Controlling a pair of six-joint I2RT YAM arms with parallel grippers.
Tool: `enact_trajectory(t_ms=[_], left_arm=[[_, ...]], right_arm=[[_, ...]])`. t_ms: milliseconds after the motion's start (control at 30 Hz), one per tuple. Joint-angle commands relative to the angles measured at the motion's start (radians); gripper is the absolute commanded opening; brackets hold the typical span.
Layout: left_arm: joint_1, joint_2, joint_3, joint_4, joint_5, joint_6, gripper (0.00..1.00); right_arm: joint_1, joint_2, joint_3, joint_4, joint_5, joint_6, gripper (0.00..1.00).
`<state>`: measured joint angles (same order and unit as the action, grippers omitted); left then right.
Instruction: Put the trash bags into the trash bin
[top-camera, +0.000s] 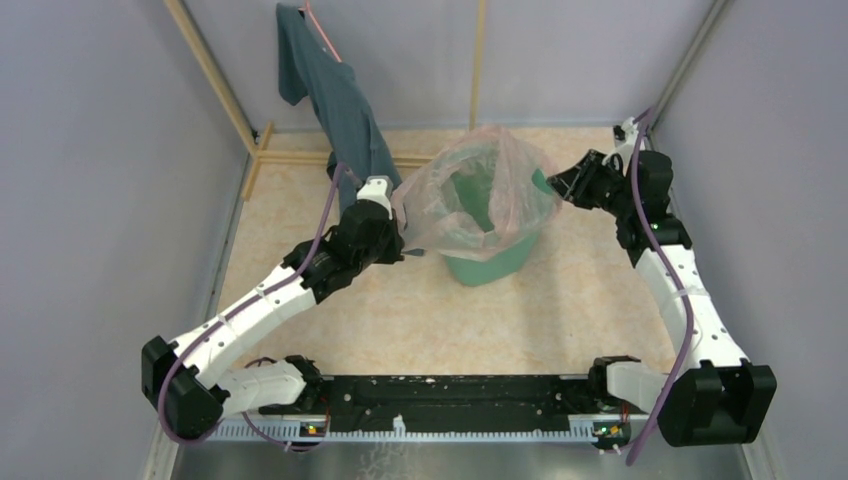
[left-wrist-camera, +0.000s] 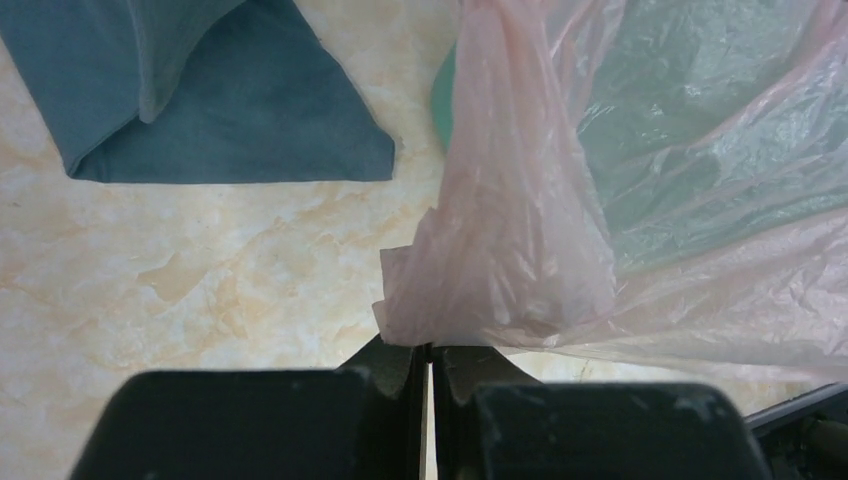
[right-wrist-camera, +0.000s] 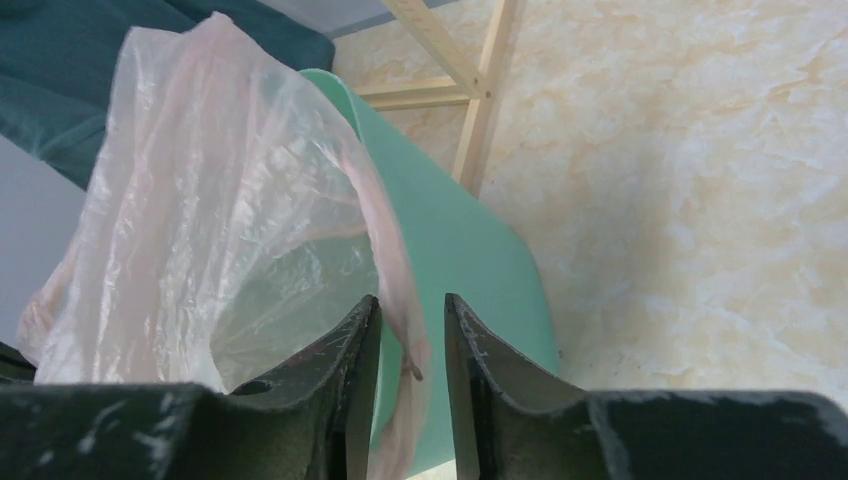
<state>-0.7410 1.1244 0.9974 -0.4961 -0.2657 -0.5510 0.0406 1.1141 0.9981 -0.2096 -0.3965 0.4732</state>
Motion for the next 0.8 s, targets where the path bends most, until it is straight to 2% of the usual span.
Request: enact_trajectory(t_ms=[0,167,400,500,633,767], left_arm=[[0.002,-0.005,0.02,0.044,0.071,-0.006,0.04],[0.002,-0.038,-0.015,0.059,0.116,-0.01,0.05],[0.003,-0.06,-0.023,0.041,0.104,-0.013,0.05],[0.002,-0.061,-0.02,0.038,0.103,-0.013,0.05],[0.002,-0.057,-0.019,0.04,0.104,-0.013,0.05],[0.002,-0.049,-0.019,0.044,0.112,-0.013,0.05]], right_arm=[[-0.006,-0.003,0.036,-0.028,-0.014,-0.007,0.34],[-0.007,-0.007,0.094,-0.061,0.033,-0.022,0.49],[-0.007,0.003,0.068,-0.04,0.088,-0.02,0.5],[-0.007,0.011,0.047,-0.03,0.097,-0.028,0.46],[-0.007,0.015,0.011,0.014,0.09,-0.019,0.3],[-0.006,0.052,-0.001,0.069,0.02,-0.017,0.29]])
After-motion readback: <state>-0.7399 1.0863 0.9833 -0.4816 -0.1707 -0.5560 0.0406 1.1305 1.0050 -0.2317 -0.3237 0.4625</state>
